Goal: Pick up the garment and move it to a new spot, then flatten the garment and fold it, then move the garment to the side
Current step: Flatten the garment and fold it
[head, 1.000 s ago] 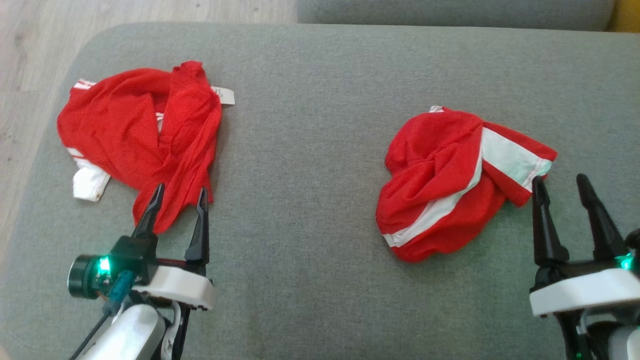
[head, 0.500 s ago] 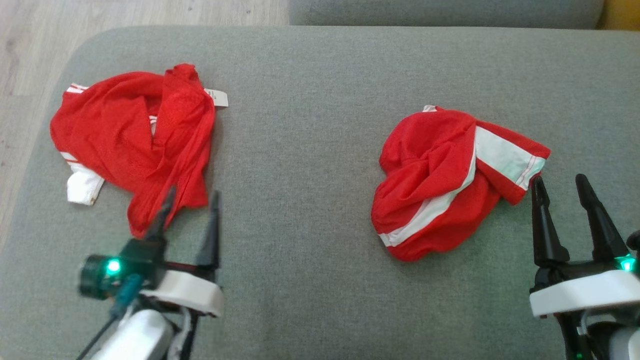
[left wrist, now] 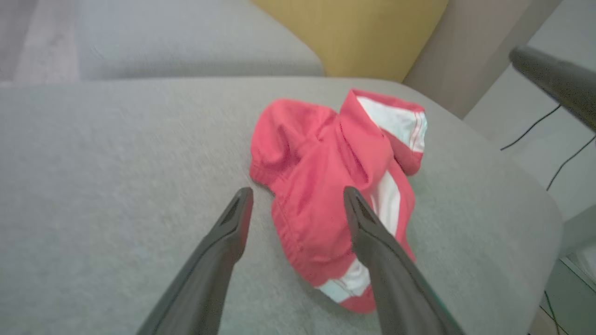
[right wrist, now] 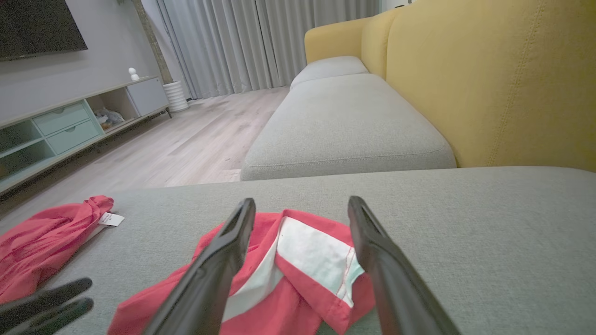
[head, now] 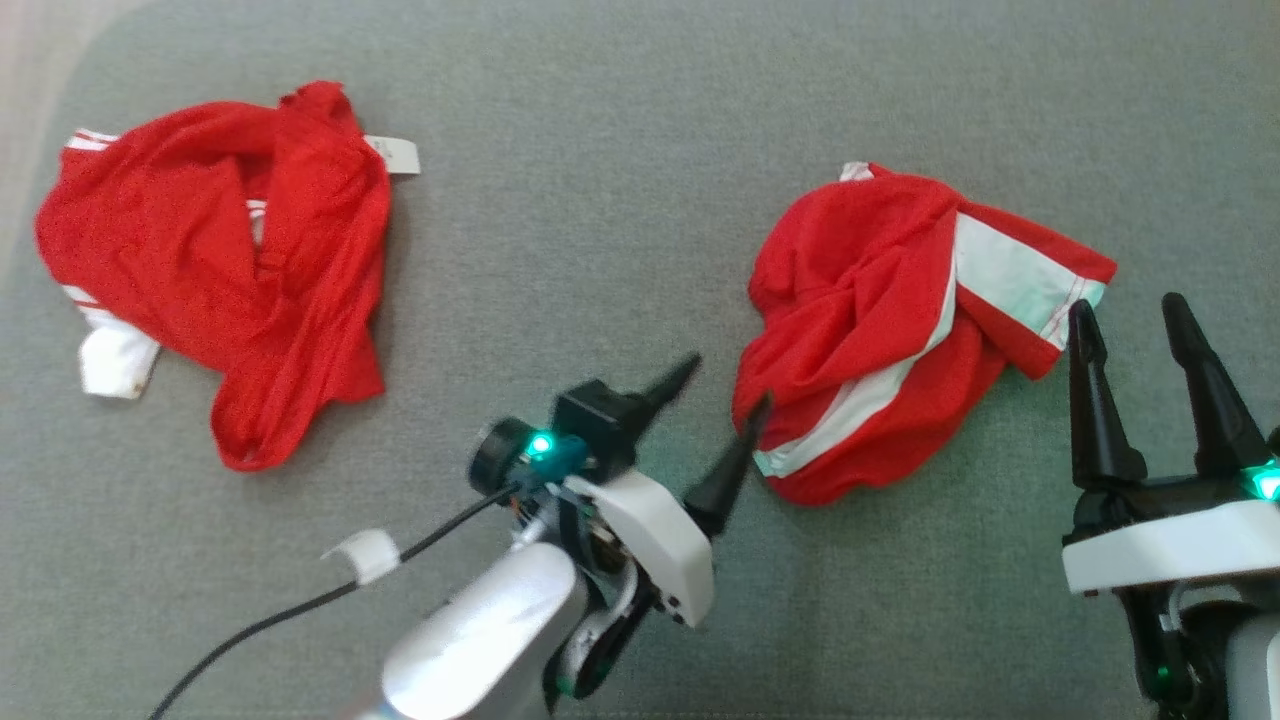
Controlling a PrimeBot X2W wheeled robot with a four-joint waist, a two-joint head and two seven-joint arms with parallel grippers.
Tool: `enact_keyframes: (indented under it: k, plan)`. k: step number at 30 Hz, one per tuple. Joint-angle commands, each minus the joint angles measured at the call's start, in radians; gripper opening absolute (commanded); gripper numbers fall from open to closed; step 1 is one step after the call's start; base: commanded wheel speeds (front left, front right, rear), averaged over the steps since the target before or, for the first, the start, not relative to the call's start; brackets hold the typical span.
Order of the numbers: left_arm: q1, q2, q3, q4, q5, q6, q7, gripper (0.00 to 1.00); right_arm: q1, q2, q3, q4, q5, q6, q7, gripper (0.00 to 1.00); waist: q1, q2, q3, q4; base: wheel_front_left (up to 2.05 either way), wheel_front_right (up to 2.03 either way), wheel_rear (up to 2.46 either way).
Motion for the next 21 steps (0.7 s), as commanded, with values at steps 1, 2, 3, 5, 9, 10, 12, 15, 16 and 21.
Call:
enact_keyframes:
  k: [1, 2, 3, 5, 9, 10, 12, 15, 16, 21]
  plan:
    - [-0.026, -0.008, 0.018, -0.006, -0.014, -0.012, 0.012, 1.0, -0.03, -0.006, 0.024, -0.041, -0.009, -0.001, 0.004, 1.0, 0.0, 0.0, 0.019, -0.016, 0.0, 0.0, 0.0]
    - [-0.027, -0.016, 0.009, 0.013, -0.019, -0.019, 0.022, 1.0, -0.032, -0.006, 0.023, -0.041, -0.008, -0.001, 0.004, 1.0, 0.0, 0.0, 0.024, -0.02, 0.0, 0.0, 0.0]
    - [-0.026, -0.023, 0.001, 0.03, -0.026, -0.025, 0.032, 1.0, -0.034, -0.006, 0.022, -0.041, -0.008, -0.001, 0.004, 1.0, 0.0, 0.0, 0.029, -0.022, 0.0, 0.0, 0.0]
    - [-0.021, -0.036, -0.007, 0.058, -0.048, -0.039, 0.047, 1.0, -0.036, -0.006, 0.017, -0.039, -0.006, -0.001, 0.005, 1.0, 0.0, 0.0, 0.038, -0.025, 0.0, 0.0, 0.0]
    - [-0.014, -0.052, -0.017, 0.095, -0.083, -0.067, 0.06, 1.0, -0.041, -0.006, 0.011, -0.037, -0.003, -0.001, 0.004, 1.0, 0.0, 0.0, 0.049, -0.028, 0.0, 0.0, 0.0]
    - [-0.016, -0.055, -0.021, 0.101, -0.084, -0.073, 0.059, 1.0, -0.042, -0.006, 0.01, -0.035, 0.0, -0.001, 0.006, 1.0, 0.0, 0.0, 0.051, -0.028, 0.0, 0.0, 0.0]
    - [-0.017, -0.062, -0.029, 0.108, -0.093, -0.087, 0.058, 1.0, -0.045, -0.006, 0.009, -0.033, 0.001, -0.001, 0.006, 1.0, 0.0, 0.0, 0.055, -0.027, 0.0, 0.0, 0.0]
    - [-0.023, -0.069, -0.042, 0.118, -0.096, -0.103, 0.056, 1.0, -0.051, -0.006, 0.011, -0.03, 0.003, -0.001, 0.007, 1.0, 0.0, 0.0, 0.06, -0.027, 0.0, 0.0, 0.0]
    - [-0.024, -0.074, -0.047, 0.122, -0.104, -0.114, 0.053, 1.0, -0.054, -0.006, 0.014, -0.028, 0.005, -0.001, 0.008, 1.0, 0.0, 0.0, 0.063, -0.029, 0.0, 0.0, 0.0]
    - [-0.033, -0.084, -0.061, 0.151, -0.12, -0.128, 0.06, 1.0, -0.064, -0.006, 0.015, -0.019, 0.008, -0.001, 0.007, 1.0, 0.0, 0.0, 0.077, -0.038, 0.0, 0.0, 0.0]
